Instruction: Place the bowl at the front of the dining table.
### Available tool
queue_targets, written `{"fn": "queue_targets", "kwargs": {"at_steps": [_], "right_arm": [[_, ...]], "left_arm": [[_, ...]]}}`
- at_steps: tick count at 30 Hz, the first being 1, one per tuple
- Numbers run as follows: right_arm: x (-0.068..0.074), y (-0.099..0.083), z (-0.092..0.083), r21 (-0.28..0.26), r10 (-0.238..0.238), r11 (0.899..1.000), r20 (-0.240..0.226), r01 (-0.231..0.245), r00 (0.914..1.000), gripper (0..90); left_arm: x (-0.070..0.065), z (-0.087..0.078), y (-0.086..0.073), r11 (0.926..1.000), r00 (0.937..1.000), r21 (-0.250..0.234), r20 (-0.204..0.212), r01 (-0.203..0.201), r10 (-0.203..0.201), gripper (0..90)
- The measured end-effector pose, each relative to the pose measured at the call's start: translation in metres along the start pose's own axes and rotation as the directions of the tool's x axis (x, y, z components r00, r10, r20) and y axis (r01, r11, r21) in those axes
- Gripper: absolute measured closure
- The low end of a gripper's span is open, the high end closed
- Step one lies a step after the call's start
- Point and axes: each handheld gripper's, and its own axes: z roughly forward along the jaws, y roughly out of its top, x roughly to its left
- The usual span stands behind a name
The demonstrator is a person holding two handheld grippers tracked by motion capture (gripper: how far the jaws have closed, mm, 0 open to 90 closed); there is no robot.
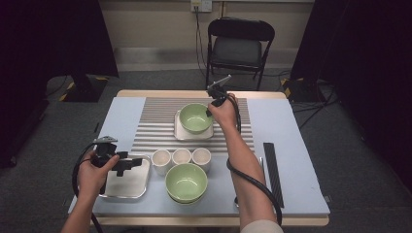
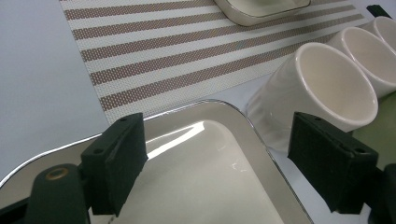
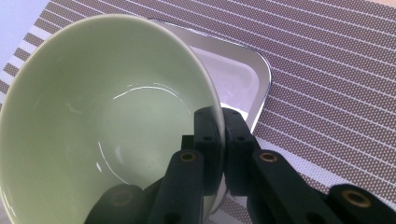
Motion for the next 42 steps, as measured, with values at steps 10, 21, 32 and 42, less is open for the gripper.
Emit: {"fn": "queue_targets", "kwargs": {"at_steps": [10, 21, 32, 42], "right_arm": [[-0.001, -0.001, 0.004, 0.002, 0.014, 1.0, 0.007, -0.014, 0.9999, 86.1], [-0.003, 0.0, 0.009, 0.002, 0.019, 1.0, 0.009, -0.019, 0.9998, 86.1], [-0.004, 0.0, 0.013, -0.003, 0.024, 1.0, 0.019, -0.024, 0.9995, 86.0], [-0.004, 0.002, 0.016, -0.008, 0.026, 1.0, 0.026, -0.026, 0.9993, 86.1]], "left_arm": [[0.0, 0.0, 0.0, 1.0, 1.0, -0.001, -0.002, 0.0, 0.0, 19.0], [0.0, -0.001, 0.0, 1.0, 1.0, -0.002, -0.006, 0.0, 0.0, 18.9], [0.0, -0.001, 0.0, 1.0, 1.0, -0.004, -0.004, 0.003, -0.003, 19.0], [0.0, -0.001, 0.0, 1.0, 1.0, -0.001, -0.004, -0.002, 0.002, 18.9]]}}
